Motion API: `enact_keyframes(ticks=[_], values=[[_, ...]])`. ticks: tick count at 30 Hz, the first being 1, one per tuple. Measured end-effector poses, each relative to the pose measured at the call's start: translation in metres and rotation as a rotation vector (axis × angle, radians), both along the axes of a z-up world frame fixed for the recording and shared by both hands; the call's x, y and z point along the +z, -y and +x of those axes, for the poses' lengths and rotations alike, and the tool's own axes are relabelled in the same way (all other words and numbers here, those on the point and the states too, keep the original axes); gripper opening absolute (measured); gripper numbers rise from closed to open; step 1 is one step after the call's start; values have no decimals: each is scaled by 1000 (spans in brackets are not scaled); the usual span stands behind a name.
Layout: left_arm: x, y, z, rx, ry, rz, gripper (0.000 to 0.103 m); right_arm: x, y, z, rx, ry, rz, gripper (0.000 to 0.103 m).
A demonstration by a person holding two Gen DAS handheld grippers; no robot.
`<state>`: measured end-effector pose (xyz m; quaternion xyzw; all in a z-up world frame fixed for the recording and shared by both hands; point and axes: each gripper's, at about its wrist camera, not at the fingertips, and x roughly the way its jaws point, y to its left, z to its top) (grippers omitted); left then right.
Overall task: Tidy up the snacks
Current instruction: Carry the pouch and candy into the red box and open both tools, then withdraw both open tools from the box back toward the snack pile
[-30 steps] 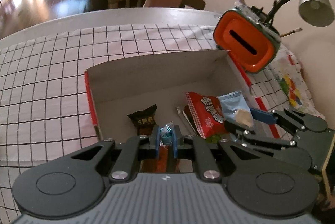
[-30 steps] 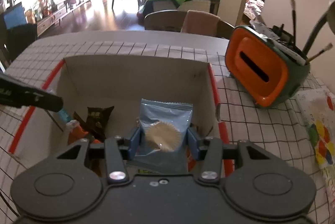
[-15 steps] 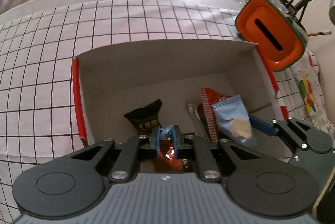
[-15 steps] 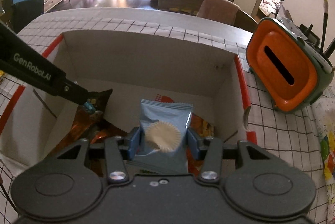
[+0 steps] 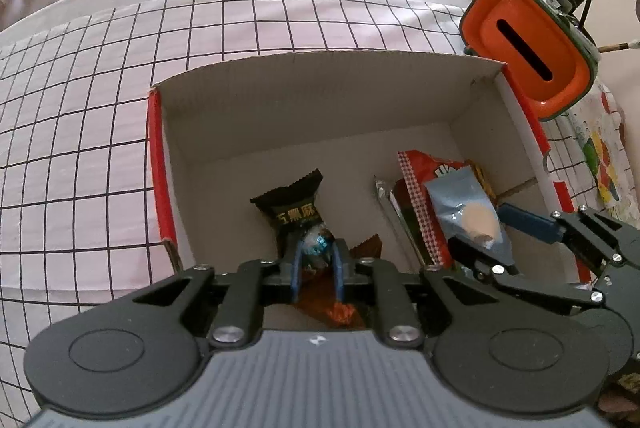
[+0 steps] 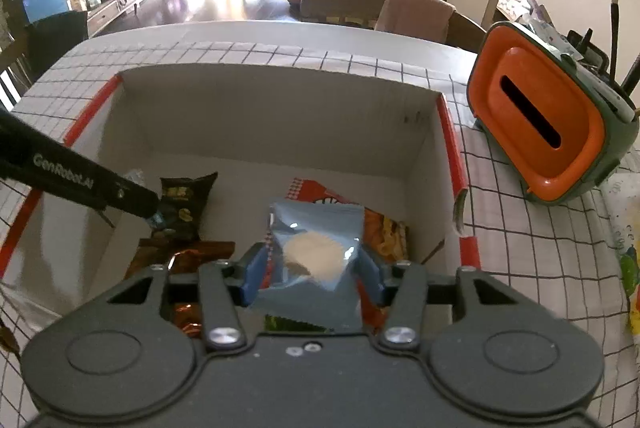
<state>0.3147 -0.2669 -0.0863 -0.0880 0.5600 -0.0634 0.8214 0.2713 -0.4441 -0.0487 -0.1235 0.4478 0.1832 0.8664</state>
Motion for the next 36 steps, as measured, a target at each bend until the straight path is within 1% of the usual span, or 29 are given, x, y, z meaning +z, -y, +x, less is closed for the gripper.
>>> enact_keyframes(ticks=[3,6,10,13,15,20,23,27,29,32,36], values=[[6,1,-6,-4,18,-1,24,5,2,-4,-8,6,20,63],[14,0,-13,-13,44,-7,30,11,3,-8,-5,9,39,64],[24,-3,-22,-18,74,-11,33,21,3,-13,-1,16,63,71],[34,-8,-31,-13,108,-22,42,29,3,-18,6,23,80,74],[40,-10,-37,-8,131,-18,52,34,1,-21,13,21,91,76],[53,-22,-52,7,175,-33,60,46,-5,-29,34,23,123,81],[62,-30,-64,9,215,-18,66,54,-11,-34,44,30,145,85],[70,-47,-82,32,253,-11,74,63,-21,-42,55,37,160,94],[72,-57,-92,45,269,-12,75,67,-27,-47,63,36,171,96],[76,-73,-107,66,300,11,77,70,-40,-53,77,30,180,99],[78,-94,-125,91,321,21,78,72,-60,-60,106,27,191,101]])
